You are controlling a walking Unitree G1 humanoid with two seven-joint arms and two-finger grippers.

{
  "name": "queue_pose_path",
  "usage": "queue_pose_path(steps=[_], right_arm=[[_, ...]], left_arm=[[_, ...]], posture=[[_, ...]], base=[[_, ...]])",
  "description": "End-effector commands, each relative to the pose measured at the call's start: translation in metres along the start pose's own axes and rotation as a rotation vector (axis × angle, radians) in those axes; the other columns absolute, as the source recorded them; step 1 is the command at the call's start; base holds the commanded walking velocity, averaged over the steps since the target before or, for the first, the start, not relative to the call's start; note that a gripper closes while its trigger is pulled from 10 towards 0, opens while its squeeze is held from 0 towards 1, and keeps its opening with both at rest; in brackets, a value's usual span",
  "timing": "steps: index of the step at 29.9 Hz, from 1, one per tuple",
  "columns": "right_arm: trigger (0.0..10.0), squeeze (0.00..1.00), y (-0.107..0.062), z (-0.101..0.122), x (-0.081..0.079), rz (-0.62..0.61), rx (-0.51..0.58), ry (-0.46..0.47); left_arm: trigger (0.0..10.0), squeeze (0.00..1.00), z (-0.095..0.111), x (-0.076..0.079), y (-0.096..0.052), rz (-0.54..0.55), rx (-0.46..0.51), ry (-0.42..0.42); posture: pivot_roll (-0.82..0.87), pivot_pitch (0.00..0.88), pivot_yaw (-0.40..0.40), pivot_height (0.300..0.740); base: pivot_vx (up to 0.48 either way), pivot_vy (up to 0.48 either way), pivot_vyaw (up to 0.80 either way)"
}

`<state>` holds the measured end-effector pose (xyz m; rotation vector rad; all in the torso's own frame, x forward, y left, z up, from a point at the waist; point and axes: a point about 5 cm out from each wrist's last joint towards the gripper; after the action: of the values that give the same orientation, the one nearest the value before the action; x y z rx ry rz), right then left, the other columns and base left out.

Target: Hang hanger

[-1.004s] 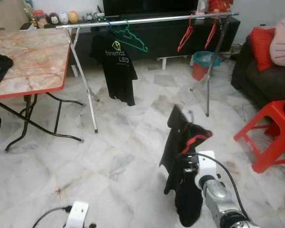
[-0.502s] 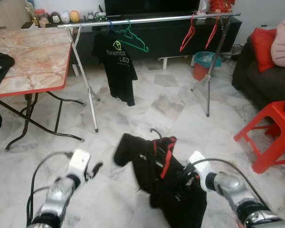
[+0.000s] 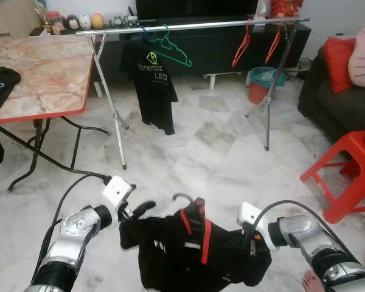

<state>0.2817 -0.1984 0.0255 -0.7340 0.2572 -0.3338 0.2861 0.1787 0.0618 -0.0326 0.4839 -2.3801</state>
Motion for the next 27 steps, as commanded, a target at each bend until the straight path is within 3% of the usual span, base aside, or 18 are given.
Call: queue_pose_path(steps=[1, 6, 8, 10, 16, 21, 27], right_arm=[[10.0, 0.00, -0.005, 0.015, 0.011, -0.071, 0.038, -0.022], [10.0, 0.00, -0.005, 0.022, 0.016, -0.133, 0.064, -0.047], [10.0, 0.00, -0.009, 0.036, 0.029, -0.320, 0.152, -0.020], [10.0, 0.00, -0.011, 0.046, 0.036, -0.420, 0.233, 0.025], [10.0, 0.00, -0.004, 0.050, 0.029, -0.382, 0.314, 0.014], [10.0, 0.00, -0.003, 0.053, 0.028, -0.426, 0.400, 0.026], [10.0, 0.00, -0.002, 0.053, 0.031, -0.494, 0.397, 0.043]], left_arm=[[10.0, 0.00, 0.000, 0.007, -0.005, -0.093, -0.037, 0.006], [10.0, 0.00, -0.003, 0.014, -0.012, -0.174, -0.088, 0.008], [10.0, 0.00, 0.003, 0.004, -0.009, -0.055, -0.047, 0.023], [10.0, 0.00, 0.008, -0.003, -0.005, 0.038, -0.010, 0.021], [10.0, 0.00, 0.022, -0.011, -0.001, 0.129, 0.050, 0.032], [10.0, 0.00, 0.054, -0.021, 0.002, 0.222, 0.190, 0.022], [10.0, 0.00, 0.049, -0.020, 0.006, 0.251, 0.176, 0.011]], posture=[[-0.05, 0.000, -0.029, 0.740], [-0.04, 0.000, -0.032, 0.740], [-0.04, 0.000, -0.031, 0.740], [-0.04, 0.000, -0.029, 0.740], [-0.04, 0.000, -0.025, 0.740], [-0.05, 0.000, -0.021, 0.740], [-0.05, 0.000, -0.020, 0.740]], base=[[0.000, 0.000, 0.00], [0.000, 0.000, 0.00], [0.000, 0.000, 0.00], [0.000, 0.000, 0.00], [0.000, 0.000, 0.00], [0.000, 0.000, 0.00], [0.000, 0.000, 0.00]])
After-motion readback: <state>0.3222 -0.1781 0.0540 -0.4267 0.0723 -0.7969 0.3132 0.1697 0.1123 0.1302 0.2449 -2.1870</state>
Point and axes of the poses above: a point about 5 cm out from each wrist's last joint towards the gripper, its own y axis pointing out of the wrist towards the gripper, its own z axis along the axis of the wrist's last joint, x = y × z
